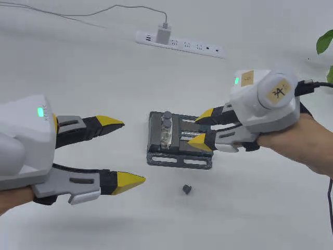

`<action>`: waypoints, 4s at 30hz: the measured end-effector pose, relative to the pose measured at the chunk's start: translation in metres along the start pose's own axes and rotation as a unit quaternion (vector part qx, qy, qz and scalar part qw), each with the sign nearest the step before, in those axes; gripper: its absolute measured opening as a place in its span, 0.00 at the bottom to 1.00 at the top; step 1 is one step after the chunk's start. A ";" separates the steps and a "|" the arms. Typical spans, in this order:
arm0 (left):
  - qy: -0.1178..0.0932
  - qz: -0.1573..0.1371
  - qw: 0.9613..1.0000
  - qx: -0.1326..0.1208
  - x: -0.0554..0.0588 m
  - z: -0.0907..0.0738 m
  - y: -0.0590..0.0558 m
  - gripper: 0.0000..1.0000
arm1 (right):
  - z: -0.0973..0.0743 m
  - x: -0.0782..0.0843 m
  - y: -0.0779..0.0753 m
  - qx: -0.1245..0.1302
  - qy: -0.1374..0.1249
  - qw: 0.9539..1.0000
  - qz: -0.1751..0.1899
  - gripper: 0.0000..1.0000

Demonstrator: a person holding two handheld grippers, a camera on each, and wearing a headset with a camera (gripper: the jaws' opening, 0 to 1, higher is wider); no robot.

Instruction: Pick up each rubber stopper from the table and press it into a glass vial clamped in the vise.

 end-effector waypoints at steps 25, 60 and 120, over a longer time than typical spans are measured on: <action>0.109 0.101 0.985 0.083 0.018 0.037 -0.013 0.50 | -0.047 0.072 0.031 0.006 -0.061 0.995 0.083 0.59; 0.243 0.289 0.891 0.252 0.076 0.138 -0.037 0.22 | -0.073 0.127 0.059 0.013 -0.083 0.987 0.137 0.75; 0.179 0.165 0.947 0.208 0.062 0.154 -0.040 0.05 | -0.070 0.117 0.056 0.002 -0.092 0.987 0.132 0.74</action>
Point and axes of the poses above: the centre of the closed fingertips' face, and the gripper's own axes: z roughly forward along the fingers, y roughly to its left, x roughly out of its underside, the point moved 2 cm from there along -z, roughly backward along the fingers, and after that the axes turned 6 degrees about x, right-handed, at the moved point
